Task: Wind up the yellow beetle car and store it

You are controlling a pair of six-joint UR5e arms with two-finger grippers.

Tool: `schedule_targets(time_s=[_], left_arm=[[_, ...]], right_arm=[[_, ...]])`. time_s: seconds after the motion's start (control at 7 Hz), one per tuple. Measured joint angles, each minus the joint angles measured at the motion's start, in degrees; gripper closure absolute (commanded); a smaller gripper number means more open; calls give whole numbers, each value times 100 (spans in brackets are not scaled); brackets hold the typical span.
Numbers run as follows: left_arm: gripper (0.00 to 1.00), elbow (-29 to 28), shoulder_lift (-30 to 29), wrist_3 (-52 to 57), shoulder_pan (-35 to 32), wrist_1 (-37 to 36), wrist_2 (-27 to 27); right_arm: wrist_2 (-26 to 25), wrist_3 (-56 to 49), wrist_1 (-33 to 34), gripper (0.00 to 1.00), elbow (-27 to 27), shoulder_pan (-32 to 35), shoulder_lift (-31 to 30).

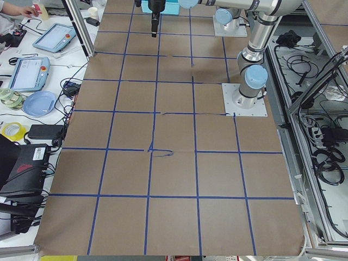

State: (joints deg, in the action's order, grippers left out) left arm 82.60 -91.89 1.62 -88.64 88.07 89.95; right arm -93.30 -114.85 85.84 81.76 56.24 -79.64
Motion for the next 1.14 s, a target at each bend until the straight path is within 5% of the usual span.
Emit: schedule_targets(time_s=[0.43,1.14], left_arm=[[0,1,0,3,1,6,3],[0,2,-4,5,5,4,-5]], right_arm=[[-22,2435,-1025,0,-268,307,-333],[143,7848,-1358,0,-263,2823,-454]])
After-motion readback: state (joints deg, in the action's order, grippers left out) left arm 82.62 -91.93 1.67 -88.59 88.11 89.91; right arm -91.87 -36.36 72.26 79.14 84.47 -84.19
